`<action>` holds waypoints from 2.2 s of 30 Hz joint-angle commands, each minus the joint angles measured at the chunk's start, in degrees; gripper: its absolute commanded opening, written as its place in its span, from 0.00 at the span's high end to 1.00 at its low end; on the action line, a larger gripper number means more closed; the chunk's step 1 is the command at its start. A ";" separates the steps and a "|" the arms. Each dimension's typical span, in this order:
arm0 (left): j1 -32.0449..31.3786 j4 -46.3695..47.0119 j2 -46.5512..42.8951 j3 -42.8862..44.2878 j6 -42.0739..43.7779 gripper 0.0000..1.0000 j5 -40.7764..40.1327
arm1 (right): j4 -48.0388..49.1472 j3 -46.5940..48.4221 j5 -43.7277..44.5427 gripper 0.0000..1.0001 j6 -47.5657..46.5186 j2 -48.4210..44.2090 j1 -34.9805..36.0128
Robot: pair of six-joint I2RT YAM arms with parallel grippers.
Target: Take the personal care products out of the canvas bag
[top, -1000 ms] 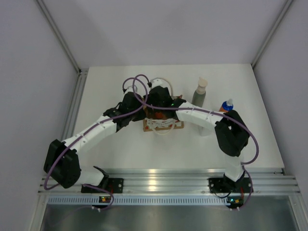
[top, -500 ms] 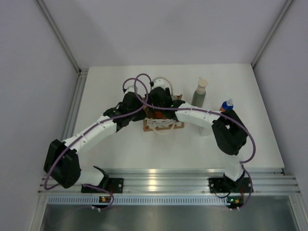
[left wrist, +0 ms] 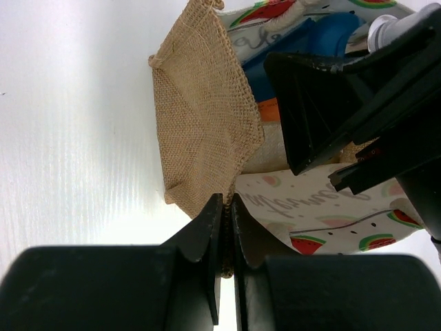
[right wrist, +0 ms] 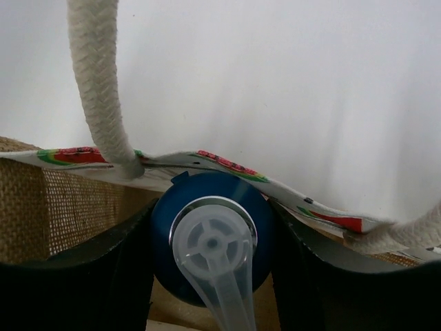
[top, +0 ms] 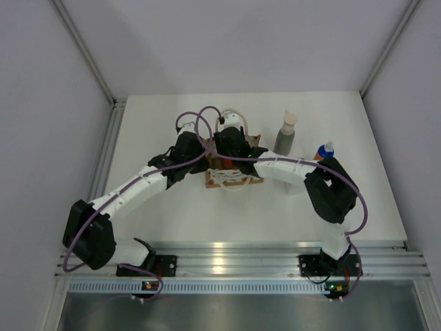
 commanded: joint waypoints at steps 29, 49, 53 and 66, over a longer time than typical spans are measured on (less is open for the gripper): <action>-0.08 0.61 -1.79 -0.21 -0.02 1.00 -0.48 | 13.31 -9.93 -7.98 1.00 -7.43 -19.33 -0.82; -0.08 0.52 -1.18 -0.04 -0.46 1.00 -0.75 | -13.84 1.49 -12.11 1.00 -7.60 -36.91 0.15; -0.08 0.52 -1.44 0.05 -0.72 1.00 -0.57 | -19.29 1.24 -11.14 1.00 -7.25 -41.91 0.41; -0.08 0.43 -2.14 1.19 -0.02 0.75 0.31 | -15.97 -23.87 -13.42 1.00 -7.60 -56.42 1.12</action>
